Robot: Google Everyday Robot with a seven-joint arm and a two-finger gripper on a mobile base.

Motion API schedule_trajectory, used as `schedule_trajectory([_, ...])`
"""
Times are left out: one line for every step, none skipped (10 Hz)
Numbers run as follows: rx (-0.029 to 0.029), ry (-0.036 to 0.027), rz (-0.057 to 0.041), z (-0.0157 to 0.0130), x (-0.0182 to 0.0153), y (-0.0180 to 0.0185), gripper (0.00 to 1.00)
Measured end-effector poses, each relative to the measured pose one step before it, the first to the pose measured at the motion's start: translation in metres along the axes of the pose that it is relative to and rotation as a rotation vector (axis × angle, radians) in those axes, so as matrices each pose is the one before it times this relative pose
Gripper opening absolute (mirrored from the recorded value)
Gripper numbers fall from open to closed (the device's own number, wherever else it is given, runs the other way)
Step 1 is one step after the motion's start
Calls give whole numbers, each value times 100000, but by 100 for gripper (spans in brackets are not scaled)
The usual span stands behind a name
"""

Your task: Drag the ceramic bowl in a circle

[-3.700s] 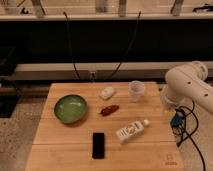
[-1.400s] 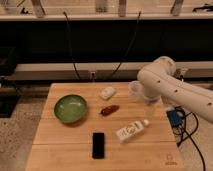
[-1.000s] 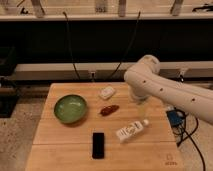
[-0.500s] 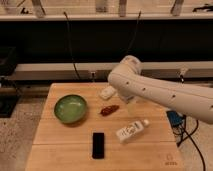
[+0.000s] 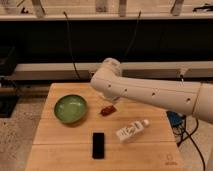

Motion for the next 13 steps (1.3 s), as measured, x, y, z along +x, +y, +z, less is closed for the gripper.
schedule_trajectory([140, 410, -2399, 239, -386, -200, 80])
schedule_trajectory([-26, 20, -1465, 266, -515, -160, 80])
schedule_trajectory([539, -360, -2586, 499, -1397, -599, 80])
schedule_trajectory([433, -354, -2263, 322, -907, -489, 80])
schedule_trajectory([986, -906, -5449, 519, -1201, -685, 80])
schedule_trajectory([-194, -70, -2683, 326, -226, -97, 80])
schedule_trajectory([-234, -226, -747, 282, -144, -18, 80])
schedule_trajectory([-166, -99, -800, 374, -341, -96, 80])
schedule_trajectory([220, -695, -1687, 865, -1111, -414, 80])
schedule_trajectory([250, -1015, -3340, 811, -1479, -721, 80])
schedule_trajectory([457, -804, -2158, 303, -586, -406, 80])
schedule_trajectory([-341, -441, -1917, 405, -314, 61, 80])
schedule_trajectory([-219, -264, -1328, 340, -108, 103, 80])
